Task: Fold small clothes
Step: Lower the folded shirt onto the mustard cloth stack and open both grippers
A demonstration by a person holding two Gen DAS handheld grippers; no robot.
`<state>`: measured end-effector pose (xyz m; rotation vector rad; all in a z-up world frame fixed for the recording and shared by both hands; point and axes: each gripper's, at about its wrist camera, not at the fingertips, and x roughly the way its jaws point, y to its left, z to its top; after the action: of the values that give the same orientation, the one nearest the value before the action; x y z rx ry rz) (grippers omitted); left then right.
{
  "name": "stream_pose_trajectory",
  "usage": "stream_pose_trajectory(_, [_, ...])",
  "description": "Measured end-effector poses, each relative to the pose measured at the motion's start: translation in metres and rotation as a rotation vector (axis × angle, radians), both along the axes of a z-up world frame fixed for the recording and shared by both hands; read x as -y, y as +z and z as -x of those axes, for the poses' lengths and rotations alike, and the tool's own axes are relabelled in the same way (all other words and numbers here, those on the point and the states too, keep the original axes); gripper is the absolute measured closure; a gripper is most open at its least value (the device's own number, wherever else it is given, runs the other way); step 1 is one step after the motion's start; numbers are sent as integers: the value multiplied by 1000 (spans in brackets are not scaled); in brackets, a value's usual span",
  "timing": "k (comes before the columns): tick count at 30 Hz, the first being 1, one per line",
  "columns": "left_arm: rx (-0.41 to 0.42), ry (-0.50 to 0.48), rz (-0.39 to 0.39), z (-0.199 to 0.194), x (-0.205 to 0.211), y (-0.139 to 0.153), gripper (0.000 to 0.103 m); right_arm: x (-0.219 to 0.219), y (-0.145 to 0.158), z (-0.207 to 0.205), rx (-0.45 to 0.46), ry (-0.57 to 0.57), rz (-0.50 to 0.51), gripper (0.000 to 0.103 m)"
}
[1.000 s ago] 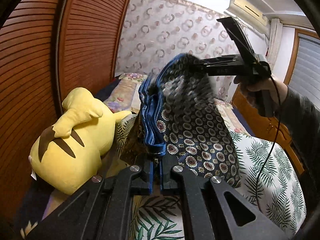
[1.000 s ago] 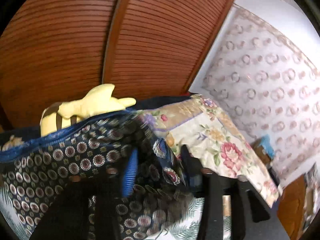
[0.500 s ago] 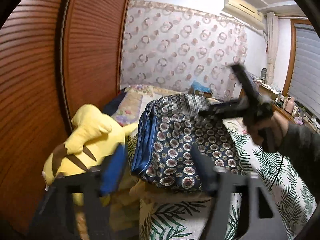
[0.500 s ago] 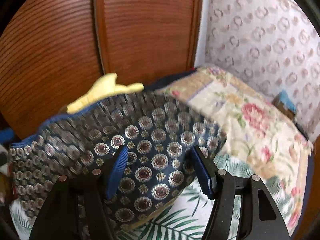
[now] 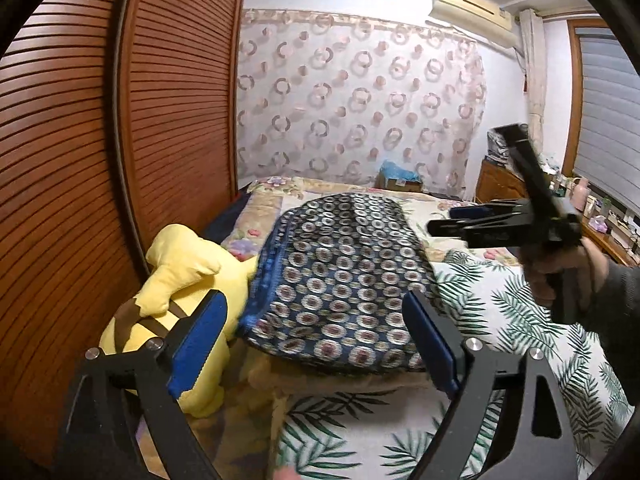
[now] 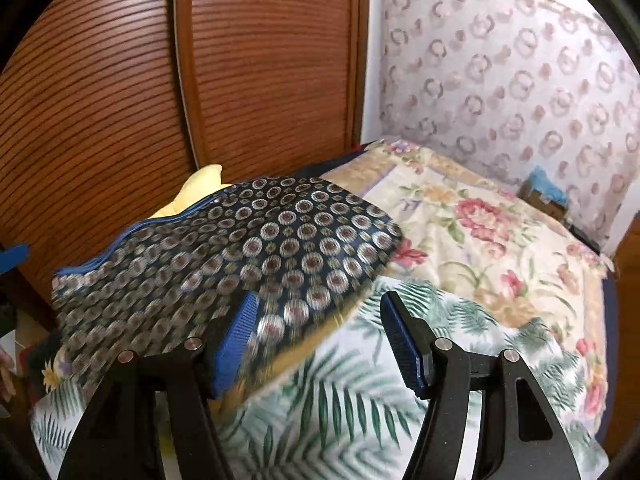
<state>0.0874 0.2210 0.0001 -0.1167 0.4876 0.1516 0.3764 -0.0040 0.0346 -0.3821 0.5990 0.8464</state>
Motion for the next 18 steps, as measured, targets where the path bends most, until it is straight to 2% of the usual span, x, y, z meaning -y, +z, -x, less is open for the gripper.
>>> stream_pose_trajectory(9, [0,-92,1,6,47,0,13,82,-1,94,67,-119,-95,37])
stream_pose_trajectory(14, [6,-150,6,14,77,1,13,124,-7,147,118,-213,-93,36])
stream_pose_trajectory(16, [6,-166,13,16,87,2,13,138,-10,167,134,-250,-98,35])
stream_pose_trajectory(18, [7,-181,15,20,99,5,13,154,-6,194,143,-279,-116,29])
